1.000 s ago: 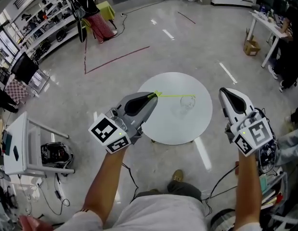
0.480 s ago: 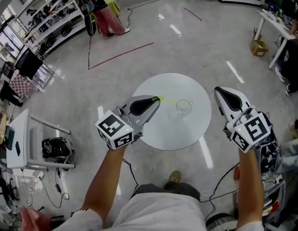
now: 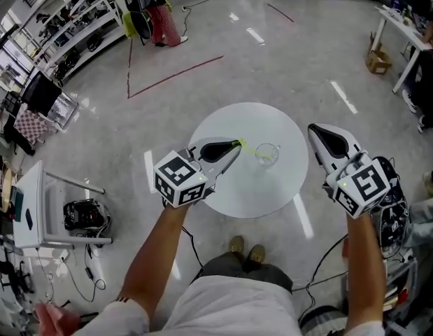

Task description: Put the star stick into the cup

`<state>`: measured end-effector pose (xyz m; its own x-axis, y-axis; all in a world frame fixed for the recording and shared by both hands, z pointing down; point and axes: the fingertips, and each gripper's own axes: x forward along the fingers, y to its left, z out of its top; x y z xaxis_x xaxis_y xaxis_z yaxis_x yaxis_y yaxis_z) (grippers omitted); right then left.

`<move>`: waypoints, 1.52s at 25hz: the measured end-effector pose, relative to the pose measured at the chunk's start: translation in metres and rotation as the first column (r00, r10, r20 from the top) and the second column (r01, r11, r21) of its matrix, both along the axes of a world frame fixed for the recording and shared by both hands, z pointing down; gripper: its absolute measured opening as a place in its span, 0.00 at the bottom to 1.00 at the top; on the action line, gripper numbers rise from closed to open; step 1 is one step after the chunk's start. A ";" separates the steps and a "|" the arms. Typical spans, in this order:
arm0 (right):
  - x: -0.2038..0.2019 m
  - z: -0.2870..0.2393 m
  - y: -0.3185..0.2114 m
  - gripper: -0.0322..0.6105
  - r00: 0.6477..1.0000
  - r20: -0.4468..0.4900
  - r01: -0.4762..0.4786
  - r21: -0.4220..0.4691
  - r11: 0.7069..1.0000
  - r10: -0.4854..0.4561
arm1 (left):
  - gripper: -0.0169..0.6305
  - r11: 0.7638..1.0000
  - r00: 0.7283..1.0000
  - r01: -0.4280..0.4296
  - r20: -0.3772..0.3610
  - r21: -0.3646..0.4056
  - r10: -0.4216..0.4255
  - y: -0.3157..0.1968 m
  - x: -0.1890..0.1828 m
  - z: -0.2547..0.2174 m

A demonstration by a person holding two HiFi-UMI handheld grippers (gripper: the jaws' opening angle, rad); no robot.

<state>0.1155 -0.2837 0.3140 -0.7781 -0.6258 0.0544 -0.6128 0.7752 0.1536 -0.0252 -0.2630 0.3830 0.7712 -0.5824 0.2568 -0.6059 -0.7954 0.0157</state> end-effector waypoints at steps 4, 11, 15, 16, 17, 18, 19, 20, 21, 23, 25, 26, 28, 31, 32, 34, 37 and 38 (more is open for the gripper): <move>0.000 0.003 -0.005 0.07 1.000 -0.011 -0.018 -0.010 1.000 0.018 | 0.07 0.999 1.000 -0.016 0.014 -0.040 0.017 -0.011 0.004 0.017; -0.003 0.010 -0.008 0.07 0.998 -0.029 -0.048 -0.027 0.998 0.048 | 0.07 0.995 0.998 -0.051 0.023 -0.083 0.053 -0.023 0.012 0.040; -0.005 0.013 -0.010 0.07 0.998 -0.036 -0.058 -0.034 0.998 0.056 | 0.07 0.993 0.998 -0.056 0.027 -0.104 0.060 -0.032 0.014 0.051; -0.004 0.014 -0.010 0.07 0.997 -0.038 -0.061 -0.036 0.997 0.060 | 0.07 0.992 0.998 -0.058 0.024 -0.109 0.061 -0.033 0.015 0.053; -0.004 0.015 -0.011 0.07 0.997 -0.040 -0.065 -0.039 0.997 0.063 | 0.07 0.992 0.998 -0.060 0.020 -0.114 0.063 -0.035 0.015 0.055; -0.003 0.016 -0.011 0.07 0.997 -0.042 -0.068 -0.041 0.997 0.066 | 0.07 0.991 0.998 -0.063 0.017 -0.120 0.065 -0.036 0.016 0.057; -0.002 0.017 -0.012 0.07 0.997 -0.044 -0.071 -0.044 0.996 0.070 | 0.07 0.990 0.998 -0.065 0.016 -0.125 0.067 -0.037 0.018 0.059; -0.001 0.018 -0.013 0.07 0.996 -0.046 -0.074 -0.046 0.996 0.072 | 0.07 0.989 0.997 -0.067 0.016 -0.131 0.070 -0.039 0.019 0.061; 0.000 0.020 -0.013 0.07 0.996 -0.048 -0.077 -0.048 0.996 0.074 | 0.07 0.988 0.997 -0.069 0.015 -0.136 0.071 -0.040 0.019 0.063; 0.000 0.022 -0.015 0.07 0.996 -0.050 -0.081 -0.052 0.995 0.078 | 0.07 0.987 0.997 -0.072 0.012 -0.147 0.074 -0.041 0.020 0.068; -0.002 0.023 -0.016 0.07 0.995 -0.051 -0.084 -0.055 0.995 0.082 | 0.07 0.985 0.997 -0.075 0.007 -0.156 0.077 -0.043 0.018 0.071; -0.003 0.024 -0.017 0.07 0.995 -0.052 -0.086 -0.056 0.995 0.083 | 0.07 0.984 0.997 -0.076 0.007 -0.161 0.078 -0.043 0.017 0.073; -0.005 0.024 -0.018 0.07 0.995 -0.053 -0.087 -0.059 0.994 0.084 | 0.07 0.982 0.997 -0.078 0.006 -0.173 0.081 -0.044 0.016 0.077; -0.005 0.027 -0.020 0.07 0.995 -0.056 -0.091 -0.063 0.994 0.087 | 0.07 0.980 0.997 -0.079 -0.004 -0.184 0.079 -0.046 0.016 0.082; -0.004 0.027 -0.020 0.07 0.994 -0.056 -0.093 -0.064 0.994 0.089 | 0.07 0.980 0.997 -0.078 -0.009 -0.186 0.077 -0.047 0.016 0.082; -0.004 0.028 -0.021 0.07 0.994 -0.059 -0.095 -0.065 0.993 0.091 | 0.07 0.980 0.997 -0.076 -0.016 -0.185 0.074 -0.050 0.015 0.082; -0.003 0.031 -0.022 0.07 0.994 -0.063 -0.096 -0.069 0.993 0.092 | 0.07 0.981 0.997 -0.071 -0.013 -0.180 0.070 -0.054 0.014 0.082; -0.003 0.032 -0.022 0.07 0.994 -0.063 -0.097 -0.070 0.993 0.092 | 0.07 0.982 0.998 -0.068 -0.013 -0.178 0.067 -0.055 0.014 0.083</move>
